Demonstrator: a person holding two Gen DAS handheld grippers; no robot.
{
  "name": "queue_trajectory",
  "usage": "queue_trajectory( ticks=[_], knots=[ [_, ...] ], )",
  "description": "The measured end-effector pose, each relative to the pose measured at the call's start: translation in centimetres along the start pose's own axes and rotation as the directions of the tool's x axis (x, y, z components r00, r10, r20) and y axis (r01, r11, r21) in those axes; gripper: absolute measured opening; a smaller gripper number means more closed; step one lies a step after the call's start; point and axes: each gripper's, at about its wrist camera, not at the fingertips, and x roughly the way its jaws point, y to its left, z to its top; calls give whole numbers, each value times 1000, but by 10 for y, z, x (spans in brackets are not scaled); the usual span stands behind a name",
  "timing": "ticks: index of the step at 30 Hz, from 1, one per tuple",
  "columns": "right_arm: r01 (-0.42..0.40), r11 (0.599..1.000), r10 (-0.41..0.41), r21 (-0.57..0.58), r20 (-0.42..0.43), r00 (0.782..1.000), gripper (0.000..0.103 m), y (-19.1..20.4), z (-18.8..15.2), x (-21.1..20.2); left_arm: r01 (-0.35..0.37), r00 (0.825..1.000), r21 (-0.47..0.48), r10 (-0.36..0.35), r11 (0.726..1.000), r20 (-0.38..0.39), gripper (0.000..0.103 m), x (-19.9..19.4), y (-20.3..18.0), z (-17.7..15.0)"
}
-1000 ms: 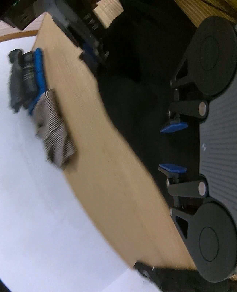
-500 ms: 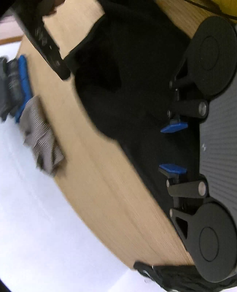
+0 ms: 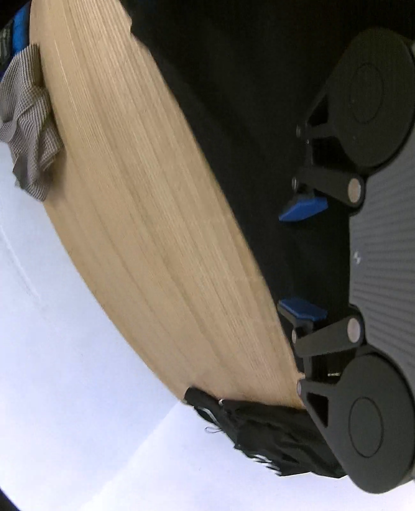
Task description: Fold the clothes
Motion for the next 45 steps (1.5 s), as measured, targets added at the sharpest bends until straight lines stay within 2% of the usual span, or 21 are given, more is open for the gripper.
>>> queue_trajectory(
  ticks=[6, 9, 12, 13, 15, 16, 18, 19, 20, 22, 24, 27, 28, 29, 31, 32, 34, 37, 40, 43, 45],
  knots=[
    [81, 996, -81, 48, -5, 997, 50, 22, 20, -8, 43, 997, -9, -43, 999, 64, 60, -9, 30, -2],
    [121, 991, -122, 58, 18, 992, 52, 42, 19, -15, 95, 991, -18, -93, 995, 94, 65, -18, 51, -22],
    [196, 980, -196, 20, 4, 981, 56, 73, 13, -6, 129, 985, 40, -133, 991, 113, 70, 3, 64, -47],
    [229, 973, -229, 11, -8, 973, 61, 82, 11, 0, 150, 978, 47, -155, 988, 137, 74, 8, 70, -55],
    [349, 937, -350, -31, -41, 936, 71, 105, 5, 25, 237, 953, 54, -243, 970, 179, 75, 6, 87, -66],
    [415, 908, -417, -60, -36, 908, 72, 116, 3, 35, 276, 940, 69, -284, 959, 187, 75, 8, 95, -66],
    [547, 830, -552, -107, -18, 834, 74, 146, 4, 51, 317, 920, 105, -332, 943, 206, 74, 12, 111, -67],
    [577, 809, -582, -110, -18, 813, 74, 159, 10, 55, 320, 914, 110, -337, 941, 224, 74, 12, 121, -67],
    [578, 810, -581, -96, -9, 814, 74, 171, 16, 54, 332, 906, 105, -347, 938, 241, 73, 12, 132, -68],
    [548, 836, -547, -33, 39, 837, 74, 194, 25, 47, 374, 891, 87, -384, 923, 243, 74, 18, 153, -71],
    [509, 860, -510, 34, 69, 857, 75, 215, 28, 43, 386, 897, 98, -398, 917, 193, 74, 36, 160, -74],
    [453, 884, -455, 112, -9, 890, 75, 229, 19, 60, 329, 911, 168, -359, 929, 203, 76, 52, 155, -83],
    [449, 887, -444, 109, -69, 894, 75, 230, 14, 72, 317, 910, 189, -355, 929, 214, 75, 51, 154, -83],
    [466, 880, -457, 90, -99, 884, 76, 233, 8, 82, 316, 909, 206, -358, 926, 214, 75, 48, 155, -80],
    [518, 855, -515, 42, -56, 855, 76, 248, 4, 85, 300, 907, 226, -351, 927, 234, 75, 40, 161, -77],
    [515, 857, -513, 33, -63, 856, 76, 254, 7, 83, 298, 905, 232, -351, 926, 241, 74, 38, 166, -76],
    [457, 888, -457, 42, -3, 889, 76, 269, 10, 72, 337, 897, 227, -385, 914, 216, 74, 35, 177, -75],
    [363, 931, -364, 25, 82, 928, 76, 300, 10, 62, 405, 876, 219, -446, 887, 183, 75, 36, 191, -72],
    [246, 969, -244, -15, 90, 966, 77, 327, 6, 73, 448, 861, 215, -483, 868, 156, 75, 42, 197, -71],
    [209, 973, -206, -94, 44, 978, 77, 356, 3, 99, 555, 815, 161, -572, 816, 92, 75, 58, 205, -71],
    [211, 968, -210, -137, 23, 977, 77, 373, 0, 111, 588, 796, 147, -601, 795, 68, 75, 67, 204, -72]
  ],
)
